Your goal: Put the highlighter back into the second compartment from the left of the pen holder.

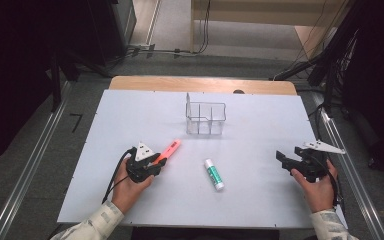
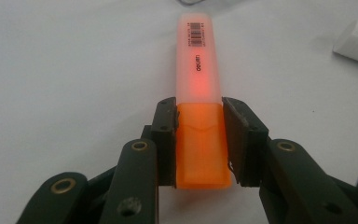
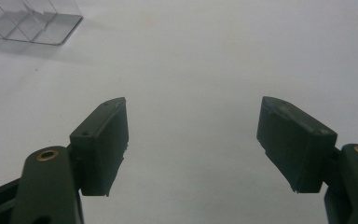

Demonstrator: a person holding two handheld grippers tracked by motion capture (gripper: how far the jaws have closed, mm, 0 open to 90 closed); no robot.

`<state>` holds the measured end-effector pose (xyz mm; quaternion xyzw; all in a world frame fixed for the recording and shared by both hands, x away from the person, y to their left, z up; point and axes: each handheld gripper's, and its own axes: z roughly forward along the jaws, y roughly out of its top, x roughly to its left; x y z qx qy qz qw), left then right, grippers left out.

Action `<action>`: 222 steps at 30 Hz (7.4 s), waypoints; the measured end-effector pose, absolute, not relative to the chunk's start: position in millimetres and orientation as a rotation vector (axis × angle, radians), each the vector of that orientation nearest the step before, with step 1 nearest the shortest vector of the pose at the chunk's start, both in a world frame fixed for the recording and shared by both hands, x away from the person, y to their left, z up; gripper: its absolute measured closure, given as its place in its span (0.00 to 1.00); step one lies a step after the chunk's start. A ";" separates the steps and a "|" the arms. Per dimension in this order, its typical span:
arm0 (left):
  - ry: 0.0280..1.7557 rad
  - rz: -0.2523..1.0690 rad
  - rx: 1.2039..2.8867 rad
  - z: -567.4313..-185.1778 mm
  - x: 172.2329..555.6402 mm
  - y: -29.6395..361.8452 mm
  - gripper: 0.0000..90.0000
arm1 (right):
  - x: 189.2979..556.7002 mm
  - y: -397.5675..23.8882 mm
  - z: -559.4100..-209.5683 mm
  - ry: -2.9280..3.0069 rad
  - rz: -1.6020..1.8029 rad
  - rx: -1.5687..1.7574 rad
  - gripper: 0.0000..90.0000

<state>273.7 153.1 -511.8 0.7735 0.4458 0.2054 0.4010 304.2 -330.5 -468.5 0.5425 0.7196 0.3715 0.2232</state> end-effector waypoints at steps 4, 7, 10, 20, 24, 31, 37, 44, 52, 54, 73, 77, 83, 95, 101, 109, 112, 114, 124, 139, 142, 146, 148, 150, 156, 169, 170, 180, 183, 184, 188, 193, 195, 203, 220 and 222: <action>1.117 0.521 1.955 -509.6 272.3 152.4 0.75 | 304.3 -330.5 -468.5 1.986 1.025 1.499 0.26; 1.118 0.520 1.941 -507.1 271.8 153.1 0.75 | 304.2 -330.5 -468.4 1.987 1.025 1.497 0.26; 1.118 0.519 1.926 -504.1 270.8 154.3 0.75 | 304.2 -330.8 -468.3 1.986 1.027 1.497 0.26; 1.118 0.514 1.891 -496.6 269.7 156.7 0.75 | 304.7 -330.6 -468.9 1.986 1.025 1.502 0.26; 1.120 0.515 1.874 -493.1 270.2 157.4 0.75 | 305.1 -330.4 -469.3 1.990 1.027 1.499 0.26; 1.122 0.510 1.849 -488.1 271.9 158.9 0.75 | 306.2 -329.7 -469.6 1.995 1.029 1.497 0.26; 1.108 0.510 1.831 -480.8 273.6 156.0 0.75 | 307.4 -329.5 -469.6 1.999 1.031 1.493 0.26; 1.095 0.501 1.827 -475.6 276.2 154.5 0.75 | 308.7 -328.3 -470.0 2.004 1.033 1.492 0.26; 1.084 0.502 1.814 -467.9 281.0 150.9 0.75 | 309.2 -328.0 -470.1 2.008 1.034 1.490 0.26; 1.082 0.498 1.811 -466.2 282.1 149.5 0.75 | 309.2 -327.5 -470.1 2.009 1.035 1.491 0.26; 1.054 0.506 1.800 -452.1 290.0 139.6 0.75 | 309.4 -327.5 -469.7 2.012 1.040 1.485 0.26; 1.056 0.505 1.797 -450.5 292.7 138.8 0.75 | 309.4 -326.9 -469.9 2.014 1.038 1.489 0.26; 1.048 0.501 1.797 -446.1 295.0 136.2 0.75 | 309.4 -326.7 -470.0 2.014 1.038 1.490 0.26; 1.029 0.503 1.797 -438.6 303.5 125.9 0.75 | 309.6 -326.8 -469.9 2.015 1.039 1.488 0.26; 1.029 0.507 1.806 -435.7 311.6 119.1 0.75 | 309.7 -326.7 -470.1 2.017 1.039 1.491 0.26; 1.025 0.511 1.826 -431.8 322.6 110.5 0.75 | 310.0 -326.5 -470.5 2.020 1.040 1.488 0.26; 1.027 0.517 1.825 -432.5 325.3 108.5 0.75 | 310.0 -326.8 -470.4 2.019 1.042 1.490 0.26; 1.030 0.514 1.828 -433.4 326.6 107.8 0.75 | 309.9 -326.8 -470.3 2.019 1.043 1.491 0.26; 1.033 0.505 1.822 -433.3 334.3 103.1 0.75 | 310.0 -326.4 -470.2 2.017 1.044 1.490 0.26; 1.031 0.504 1.848 -429.7 346.0 91.2 0.75 | 309.8 -326.5 -470.2 2.020 1.046 1.489 0.26; 1.031 0.506 1.850 -429.4 347.4 89.5 0.75 | 309.8 -326.4 -470.2 2.022 1.048 1.486 0.26; 1.028 0.506 1.852 -428.7 349.5 87.4 0.75 | 309.7 -326.3 -470.2 2.022 1.046 1.486 0.26; 1.031 0.504 1.852 -427.6 350.9 86.9 0.75 | 309.7 -326.3 -470.3 2.022 1.047 1.486 0.26; 1.033 0.506 1.851 -426.2 352.4 85.9 0.75 | 309.8 -326.3 -470.4 2.024 1.046 1.485 0.26; 1.033 0.510 1.856 -420.8 355.7 82.7 0.75 | 309.6 -326.3 -470.2 2.024 1.048 1.486 0.26; 1.034 0.514 1.846 -415.1 357.2 81.4 0.75 | 309.3 -325.9 -470.3 2.028 1.045 1.482 0.26; 1.032 0.515 1.846 -414.7 357.1 81.6 0.75 | 309.3 -326.0 -470.3 2.028 1.045 1.483 0.26; 1.036 0.511 1.850 -412.5 358.0 81.2 0.75 | 309.5 -326.1 -470.5 2.029 1.046 1.480 0.26; 1.038 0.511 1.848 -412.3 358.4 80.6 0.75 | 309.5 -325.9 -470.5 2.030 1.044 1.481 0.26; 1.039 0.511 1.848 -412.3 358.5 80.6 0.75 | 309.5 -325.9 -470.5 2.031 1.044 1.480 0.26; 1.041 0.510 1.849 -412.5 359.1 81.0 0.75 | 309.6 -325.8 -470.6 2.030 1.044 1.484 0.26; 1.044 0.510 1.847 -411.7 359.3 81.3 0.75 | 309.7 -325.5 -471.0 2.033 1.044 1.485 0.26; 1.045 0.511 1.848 -411.4 359.3 81.1 0.75 | 309.7 -325.3 -471.0 2.032 1.045 1.485 0.26; 1.046 0.509 1.850 -410.9 360.8 80.3 0.75 | 309.7 -325.3 -471.0 2.034 1.046 1.486 0.26; 1.049 0.510 1.856 -408.0 362.6 78.6 0.75 | 309.8 -325.0 -471.6 2.037 1.048 1.487 0.26; 1.051 0.510 1.855 -408.1 362.8 78.7 0.75 | 309.8 -325.0 -471.6 2.038 1.047 1.489 0.26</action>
